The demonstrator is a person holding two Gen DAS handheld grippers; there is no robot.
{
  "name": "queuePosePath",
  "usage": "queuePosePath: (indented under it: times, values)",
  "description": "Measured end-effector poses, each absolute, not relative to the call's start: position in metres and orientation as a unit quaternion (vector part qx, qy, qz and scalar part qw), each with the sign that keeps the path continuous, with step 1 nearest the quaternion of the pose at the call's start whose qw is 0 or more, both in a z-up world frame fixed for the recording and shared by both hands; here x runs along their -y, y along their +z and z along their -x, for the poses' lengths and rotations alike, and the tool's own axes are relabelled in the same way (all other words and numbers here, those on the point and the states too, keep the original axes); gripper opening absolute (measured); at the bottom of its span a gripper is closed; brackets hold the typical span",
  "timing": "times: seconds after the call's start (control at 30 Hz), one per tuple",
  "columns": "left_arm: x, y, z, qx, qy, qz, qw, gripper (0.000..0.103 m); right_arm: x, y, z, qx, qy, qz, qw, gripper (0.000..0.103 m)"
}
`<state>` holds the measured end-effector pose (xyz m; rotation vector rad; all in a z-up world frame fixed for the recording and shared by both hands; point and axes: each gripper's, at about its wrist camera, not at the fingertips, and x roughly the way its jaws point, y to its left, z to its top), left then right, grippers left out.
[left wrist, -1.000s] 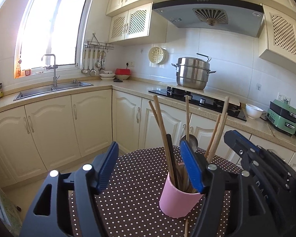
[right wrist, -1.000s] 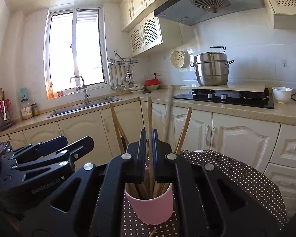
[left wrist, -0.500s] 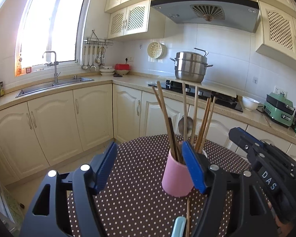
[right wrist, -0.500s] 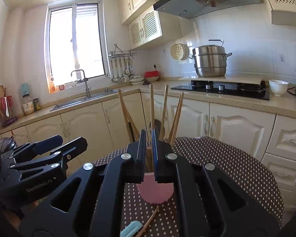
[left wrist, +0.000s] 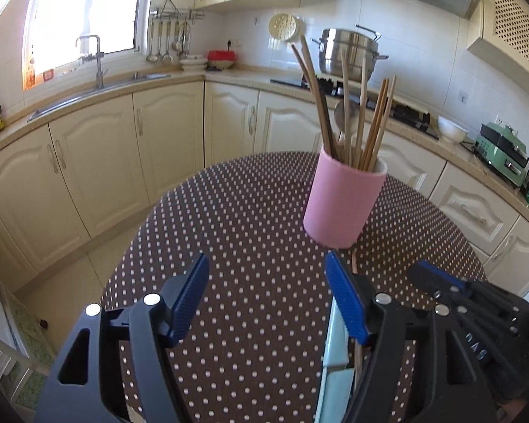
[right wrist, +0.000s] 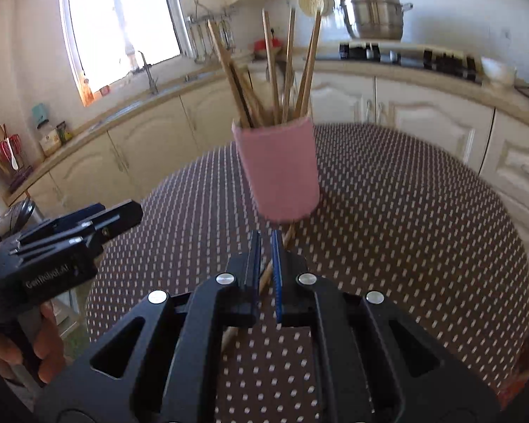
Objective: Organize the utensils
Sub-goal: 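Lower both tools, close the left on the light-blue spatula while the right grasps a chopstick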
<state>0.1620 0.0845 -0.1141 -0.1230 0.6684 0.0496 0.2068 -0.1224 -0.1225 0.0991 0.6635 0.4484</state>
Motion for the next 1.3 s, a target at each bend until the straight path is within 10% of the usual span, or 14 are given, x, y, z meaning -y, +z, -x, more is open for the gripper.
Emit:
queuePosePath:
  times: [0.17,0.33,1.3]
  values:
    - [-0.082,-0.128,-0.155,-0.347,0.023,0.053,0.936,0.067,0.104,-0.146,-0.201,-0.374,0.232,-0.032,0.897,0.008]
    - [-0.08,-0.137,-0.152,-0.361,0.021,0.044,0.931,0.067,0.091,-0.161,-0.201,-0.402,0.223,-0.014,0.888,0.053]
    - [-0.028,-0.177,-0.197,-0.478,-0.062,0.015,0.876,0.067,0.127,-0.165,-0.229,-0.467,0.223,0.032,0.855,0.018]
